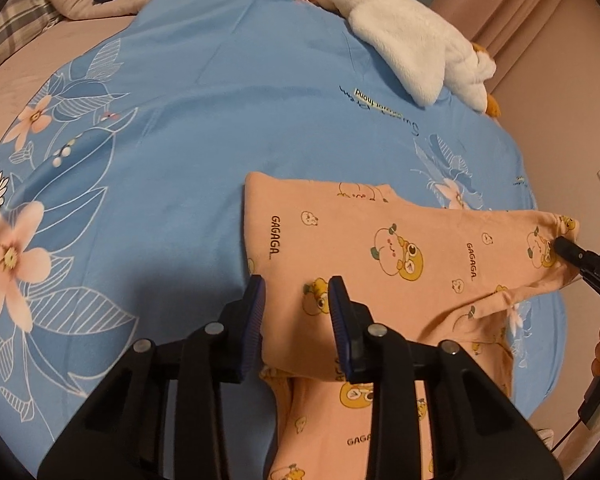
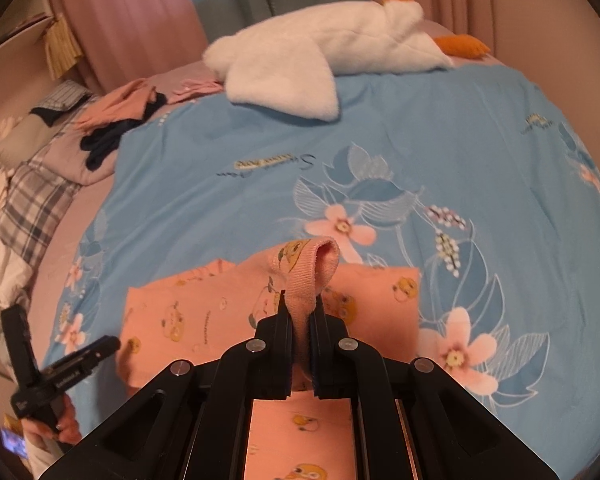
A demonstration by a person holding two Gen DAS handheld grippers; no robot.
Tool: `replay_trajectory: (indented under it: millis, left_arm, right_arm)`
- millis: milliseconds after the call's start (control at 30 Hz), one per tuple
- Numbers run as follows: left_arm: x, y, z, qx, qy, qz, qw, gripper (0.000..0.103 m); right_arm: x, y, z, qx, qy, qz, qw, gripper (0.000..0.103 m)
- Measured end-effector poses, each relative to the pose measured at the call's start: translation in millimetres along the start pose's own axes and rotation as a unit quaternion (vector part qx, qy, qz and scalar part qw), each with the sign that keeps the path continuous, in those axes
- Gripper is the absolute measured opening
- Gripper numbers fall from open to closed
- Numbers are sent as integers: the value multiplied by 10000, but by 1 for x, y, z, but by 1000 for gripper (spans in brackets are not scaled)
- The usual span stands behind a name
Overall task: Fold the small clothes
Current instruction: 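Fold the grasped side over the body with the right gripper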
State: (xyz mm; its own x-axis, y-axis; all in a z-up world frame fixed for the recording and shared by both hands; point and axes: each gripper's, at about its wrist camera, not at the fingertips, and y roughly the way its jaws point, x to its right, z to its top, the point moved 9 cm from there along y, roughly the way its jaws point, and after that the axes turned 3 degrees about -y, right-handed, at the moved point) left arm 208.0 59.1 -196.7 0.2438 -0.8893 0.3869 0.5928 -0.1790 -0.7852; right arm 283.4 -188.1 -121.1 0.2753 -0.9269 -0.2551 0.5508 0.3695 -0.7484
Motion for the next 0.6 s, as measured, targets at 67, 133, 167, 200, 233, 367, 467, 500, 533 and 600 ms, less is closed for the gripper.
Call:
replay_trajectory:
  millis: [67,133,167,200,233,367,467,500,533,600]
  left_arm:
    - [1,4,0,-16,69,43,10000,30]
    - [1,9,-1,-54,117,94,9999,30]
    - [0,12,-2,-83,116,96,9999,29]
    - [-1,14,-2,-116,102,103,9998,28]
    - [-1,15,-3,-142,97,129,9998,28]
    - [-3,19,-3,-205,89,189,9996,28]
    - [-3,18,-3,-201,81,179,9996,28]
    - [-3,18,-3,-201,82,181,9996,28]
    - [-2,19,-3,-200,78,179,9996,28]
    - [-1,20,-3,-216,80,167,9996,28]
  right_arm:
    - [6,4,-4,-55,86,13,9999,8]
    - [11,9,-9,-123,133,-27,9998,8]
    - [12,10,-11,-136,133,-53,9998,8]
    - [15,13,-13,-156,135,-105,9997,8]
    - [16,15,-14,-169,138,-135,9997,8]
    - [22,21,-19,-230,199,-185,9994,8]
    - [25,22,-20,-231,228,-198,9993,8]
    - [26,22,-20,-227,243,-202,9992,8]
    - [26,22,-21,-221,256,-203,9992,8]
    - [29,22,-21,-222,284,-219,9991,8]
